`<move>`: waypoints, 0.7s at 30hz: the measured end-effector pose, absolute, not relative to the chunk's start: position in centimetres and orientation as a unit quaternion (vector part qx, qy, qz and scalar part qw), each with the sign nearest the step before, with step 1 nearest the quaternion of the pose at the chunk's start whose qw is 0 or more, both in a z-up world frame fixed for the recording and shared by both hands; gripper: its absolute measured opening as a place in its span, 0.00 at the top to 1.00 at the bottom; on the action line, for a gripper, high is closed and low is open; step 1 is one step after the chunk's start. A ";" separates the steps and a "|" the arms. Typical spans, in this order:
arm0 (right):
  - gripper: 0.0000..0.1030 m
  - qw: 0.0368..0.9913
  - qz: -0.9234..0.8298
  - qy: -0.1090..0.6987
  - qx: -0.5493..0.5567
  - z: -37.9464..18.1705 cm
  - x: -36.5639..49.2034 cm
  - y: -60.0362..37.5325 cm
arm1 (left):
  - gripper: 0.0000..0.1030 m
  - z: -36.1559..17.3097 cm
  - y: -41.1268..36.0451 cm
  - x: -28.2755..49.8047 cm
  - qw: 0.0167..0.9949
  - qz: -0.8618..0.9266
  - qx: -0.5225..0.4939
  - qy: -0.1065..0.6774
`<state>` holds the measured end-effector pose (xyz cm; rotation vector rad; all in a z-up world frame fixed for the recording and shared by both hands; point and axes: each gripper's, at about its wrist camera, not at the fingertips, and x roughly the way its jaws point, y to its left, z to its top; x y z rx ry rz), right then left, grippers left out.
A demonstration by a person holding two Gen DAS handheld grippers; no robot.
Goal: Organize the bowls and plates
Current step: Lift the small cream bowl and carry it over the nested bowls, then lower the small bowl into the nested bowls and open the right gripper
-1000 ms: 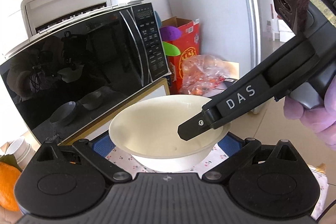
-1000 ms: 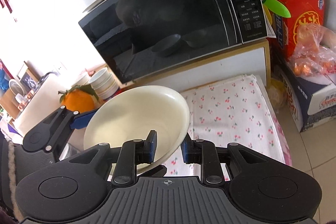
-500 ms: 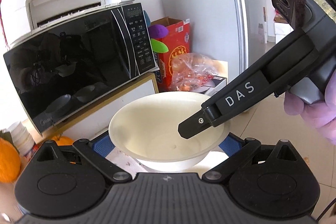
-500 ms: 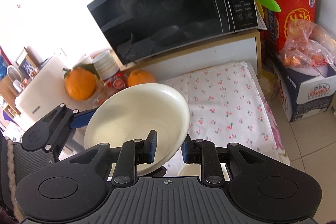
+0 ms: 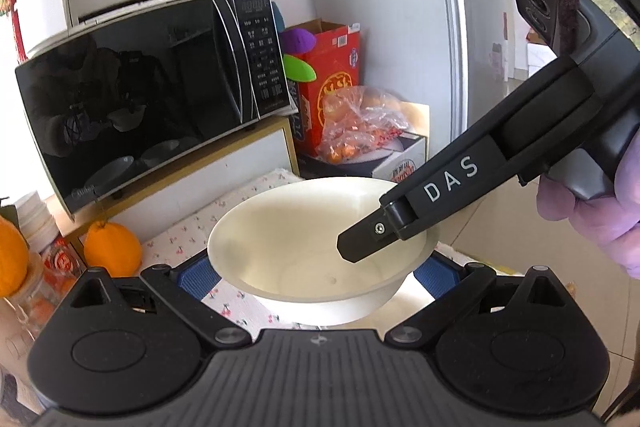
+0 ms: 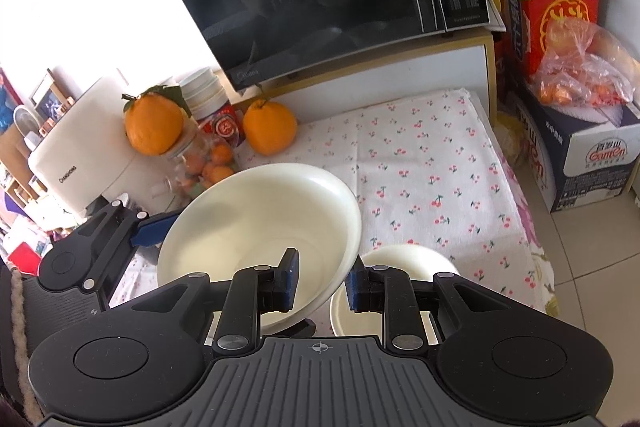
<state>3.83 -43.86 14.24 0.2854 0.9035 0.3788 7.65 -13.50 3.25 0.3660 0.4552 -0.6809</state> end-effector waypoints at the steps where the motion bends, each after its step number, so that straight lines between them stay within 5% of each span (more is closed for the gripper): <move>1: 0.77 0.871 0.182 0.434 0.140 13.9 3.8 -44.0 | 0.03 3.0 -13.5 7.6 0.900 -0.330 0.179 0.222; 21: 0.77 0.860 0.142 0.479 0.107 8.6 4.4 -44.8 | 0.08 -2.0 -15.2 8.4 0.871 -0.352 0.217 0.267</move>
